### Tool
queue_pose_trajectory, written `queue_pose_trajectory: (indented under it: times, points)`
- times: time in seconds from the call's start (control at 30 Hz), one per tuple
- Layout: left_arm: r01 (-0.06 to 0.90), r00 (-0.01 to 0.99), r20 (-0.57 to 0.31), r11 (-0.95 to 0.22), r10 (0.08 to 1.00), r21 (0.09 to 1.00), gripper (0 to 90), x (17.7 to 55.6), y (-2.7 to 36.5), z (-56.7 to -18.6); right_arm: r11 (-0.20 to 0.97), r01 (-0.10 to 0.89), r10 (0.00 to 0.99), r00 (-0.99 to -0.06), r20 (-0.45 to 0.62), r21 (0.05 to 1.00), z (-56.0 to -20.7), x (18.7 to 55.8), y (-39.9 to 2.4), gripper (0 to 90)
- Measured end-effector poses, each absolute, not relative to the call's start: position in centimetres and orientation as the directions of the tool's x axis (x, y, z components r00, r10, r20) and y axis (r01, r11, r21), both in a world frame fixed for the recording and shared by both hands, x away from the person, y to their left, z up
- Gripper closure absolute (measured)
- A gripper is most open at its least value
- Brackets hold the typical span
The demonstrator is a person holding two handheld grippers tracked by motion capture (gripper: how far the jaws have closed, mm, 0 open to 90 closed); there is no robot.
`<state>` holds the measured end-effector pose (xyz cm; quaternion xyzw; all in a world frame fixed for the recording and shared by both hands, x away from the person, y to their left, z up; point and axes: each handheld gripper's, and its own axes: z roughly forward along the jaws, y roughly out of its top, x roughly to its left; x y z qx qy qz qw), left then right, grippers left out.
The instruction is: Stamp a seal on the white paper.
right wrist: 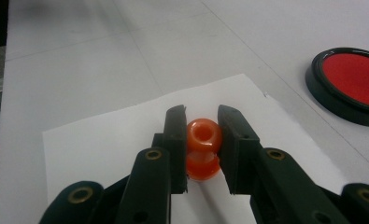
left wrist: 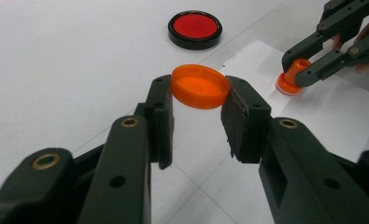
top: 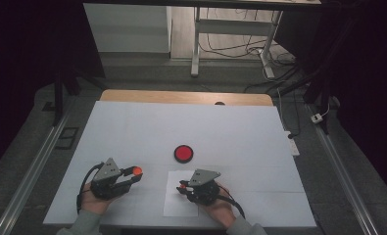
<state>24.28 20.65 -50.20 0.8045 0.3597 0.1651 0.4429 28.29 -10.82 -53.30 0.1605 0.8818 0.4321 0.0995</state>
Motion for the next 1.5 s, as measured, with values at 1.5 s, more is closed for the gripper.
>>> queue_pose_trajectory:
  times: [1.5]
  points:
    - [0.424, 0.701, -0.046, -0.365, 0.711, 0.829, 64.4, 24.3, 20.1, -50.2, 0.200, 0.258, 0.451, -0.881, 0.145, 0.945, -47.1, 29.8, -16.9, 72.3]
